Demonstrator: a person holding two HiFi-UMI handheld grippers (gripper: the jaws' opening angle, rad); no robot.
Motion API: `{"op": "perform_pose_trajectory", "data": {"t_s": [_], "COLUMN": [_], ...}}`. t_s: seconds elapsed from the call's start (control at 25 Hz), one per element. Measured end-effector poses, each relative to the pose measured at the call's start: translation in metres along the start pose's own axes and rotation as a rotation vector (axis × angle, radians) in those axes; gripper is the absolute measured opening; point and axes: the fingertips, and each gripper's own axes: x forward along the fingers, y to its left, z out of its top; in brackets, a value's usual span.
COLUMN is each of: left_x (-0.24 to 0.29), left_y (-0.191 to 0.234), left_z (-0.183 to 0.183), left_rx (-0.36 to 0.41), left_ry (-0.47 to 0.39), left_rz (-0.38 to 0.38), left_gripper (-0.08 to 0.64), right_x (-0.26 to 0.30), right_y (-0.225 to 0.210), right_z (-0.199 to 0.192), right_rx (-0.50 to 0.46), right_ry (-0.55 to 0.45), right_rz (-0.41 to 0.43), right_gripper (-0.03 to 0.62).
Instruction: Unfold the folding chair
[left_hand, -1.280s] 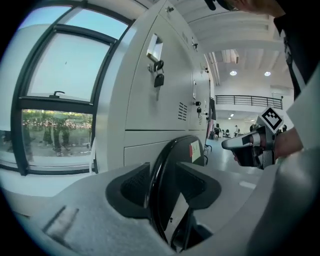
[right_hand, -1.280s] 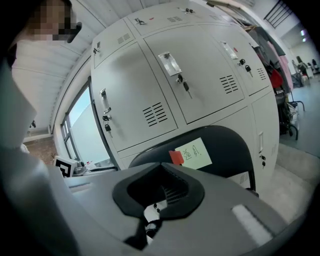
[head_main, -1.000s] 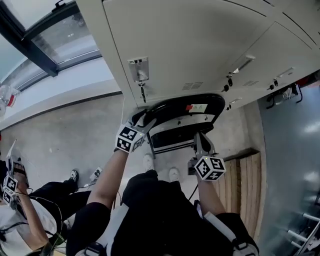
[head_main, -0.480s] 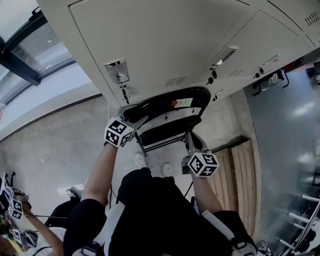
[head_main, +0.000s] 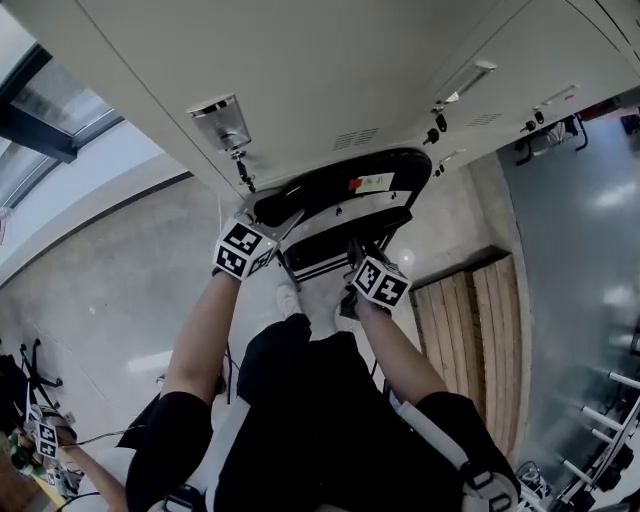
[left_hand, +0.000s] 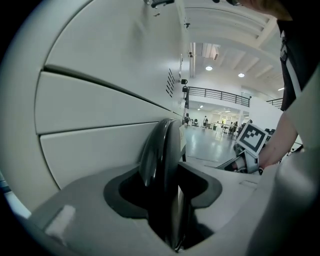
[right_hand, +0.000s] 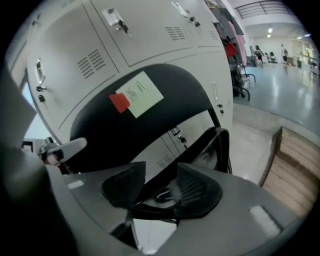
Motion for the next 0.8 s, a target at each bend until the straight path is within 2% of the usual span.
{"op": "perform_pose_trajectory", "data": {"t_s": [0.12, 0.24, 0.4, 0.52, 0.64, 0.76, 0.8], "left_x": [0.002, -0.001, 0.002, 0.002, 0.002, 0.0, 0.0], "left_y": [-0.002, -0.001, -0.002, -0.002, -0.003, -0.004, -0.004], "left_z": [0.0, -0.003, -0.005, -0.005, -0.005, -0.004, -0.003], "left_rx": [0.007, 0.049, 0.104, 0.106, 0.111, 0.118, 0.12], "left_ry": [0.002, 0.034, 0.067, 0.07, 0.061, 0.04, 0.033], "left_rz": [-0.011, -0.021, -0.04, -0.051, -0.058, -0.073, -0.076], "left_gripper": [0.187, 0.186, 0.181, 0.175, 0.17, 0.166, 0.166], "right_x": [0.023, 0.047, 0.07, 0.085, 0.097, 0.107, 0.109], "right_y": [-0.004, 0.004, 0.0, -0.003, -0.004, -0.006, -0.005], "right_z": [-0.021, -0.043, -0.052, -0.056, -0.059, -0.067, -0.069], "right_rx": [0.185, 0.376, 0.456, 0.526, 0.558, 0.609, 0.644], "right_ry": [0.072, 0.133, 0.16, 0.178, 0.187, 0.177, 0.16], "right_rz": [-0.058, -0.063, -0.107, -0.118, -0.136, -0.157, -0.144], "right_gripper": [0.252, 0.295, 0.298, 0.298, 0.297, 0.25, 0.255]}}
